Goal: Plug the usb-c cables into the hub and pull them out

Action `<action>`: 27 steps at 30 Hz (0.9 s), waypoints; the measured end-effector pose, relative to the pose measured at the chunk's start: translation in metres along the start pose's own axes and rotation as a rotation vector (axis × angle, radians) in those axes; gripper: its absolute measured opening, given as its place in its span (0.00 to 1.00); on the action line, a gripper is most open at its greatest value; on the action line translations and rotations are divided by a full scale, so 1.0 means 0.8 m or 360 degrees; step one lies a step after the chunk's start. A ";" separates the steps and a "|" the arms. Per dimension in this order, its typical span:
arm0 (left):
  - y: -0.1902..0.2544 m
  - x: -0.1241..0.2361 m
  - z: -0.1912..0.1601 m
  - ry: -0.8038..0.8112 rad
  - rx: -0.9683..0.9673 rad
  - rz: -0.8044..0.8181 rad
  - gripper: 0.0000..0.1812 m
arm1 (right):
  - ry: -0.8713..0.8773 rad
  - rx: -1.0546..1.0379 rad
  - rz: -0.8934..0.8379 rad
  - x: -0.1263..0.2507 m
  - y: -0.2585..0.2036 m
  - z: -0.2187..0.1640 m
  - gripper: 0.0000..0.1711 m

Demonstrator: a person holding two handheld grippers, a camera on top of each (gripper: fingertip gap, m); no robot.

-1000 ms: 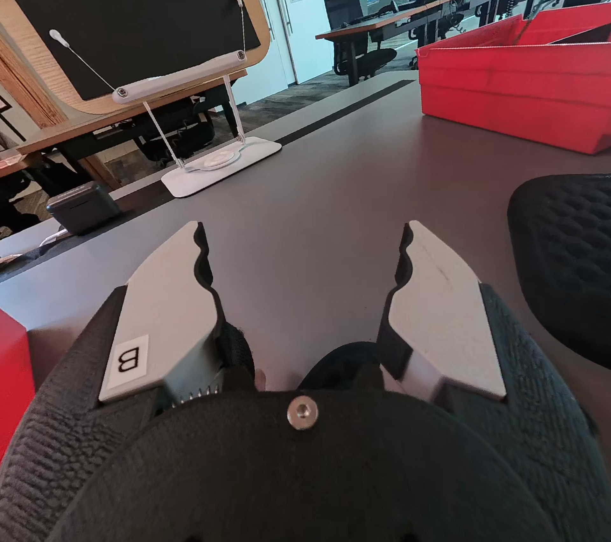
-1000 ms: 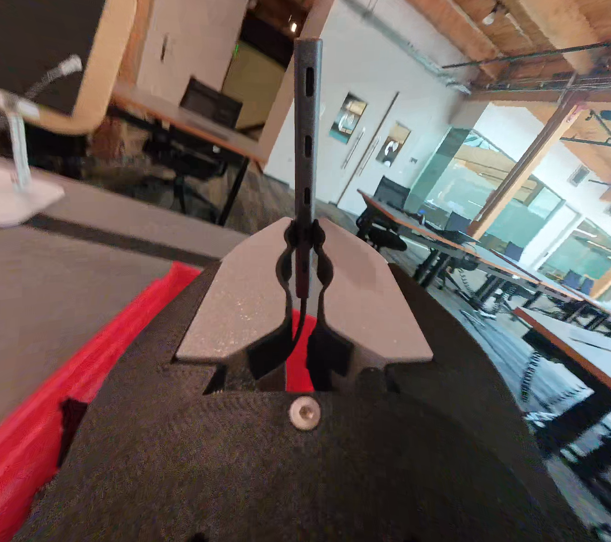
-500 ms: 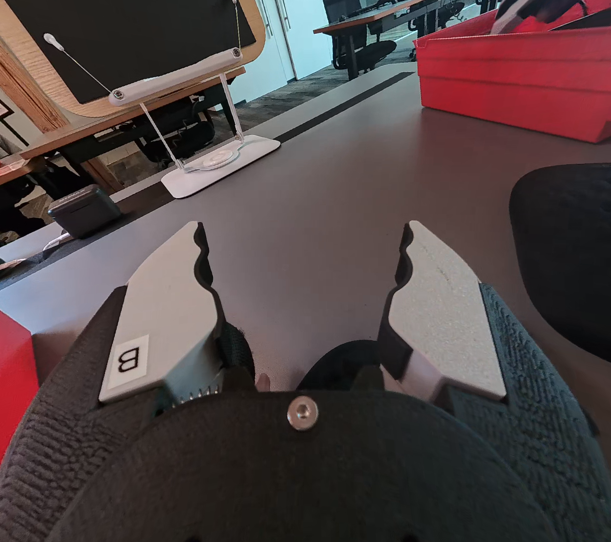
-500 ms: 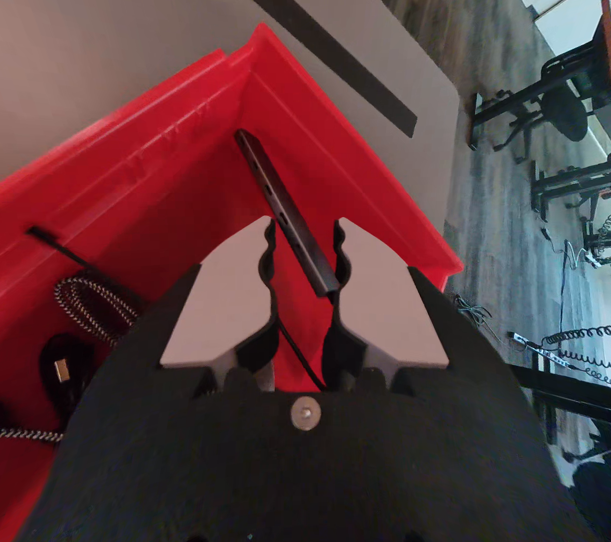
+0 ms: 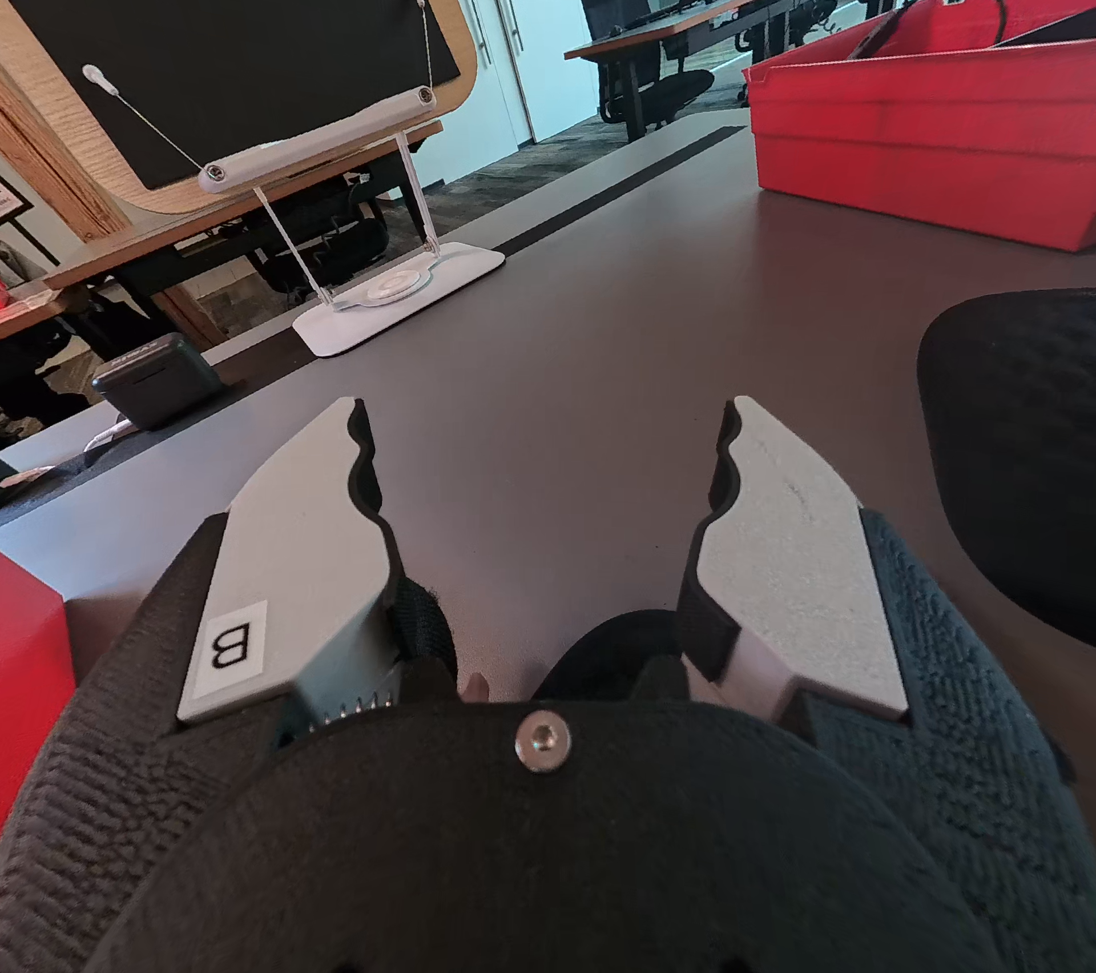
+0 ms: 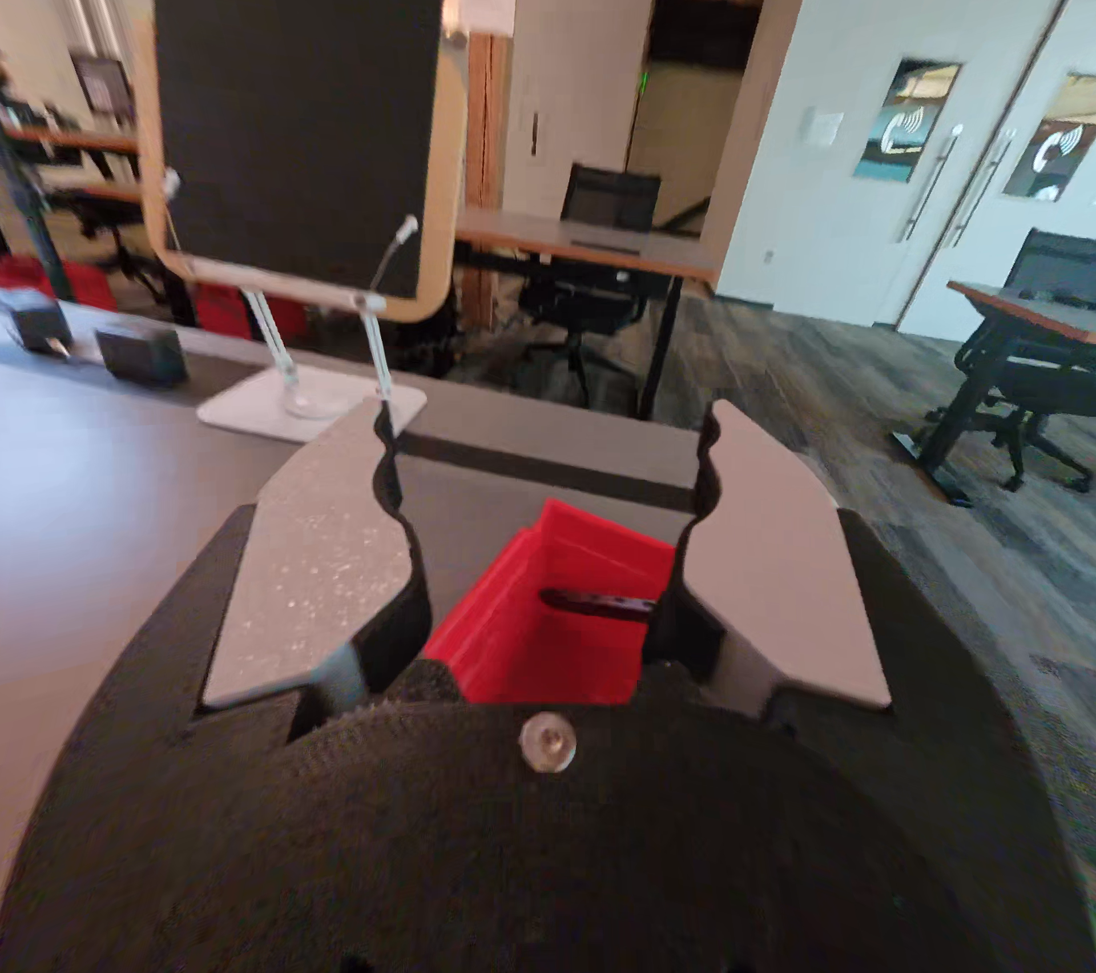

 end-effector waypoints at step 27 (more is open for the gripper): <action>0.006 -0.001 0.002 -0.0050 -0.0272 0.0165 0.60 | 0.0514 -0.0511 0.0598 0.184 -0.324 -0.068 0.66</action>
Point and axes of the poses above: each gripper's, where its closed fingertips meet, x back along the fingers, z out of its top, y = z × x across the jaws, the point moved 2 cm from there along x, back along the fingers, and after that the axes turned 12 degrees about -z, right-handed, at the moved point
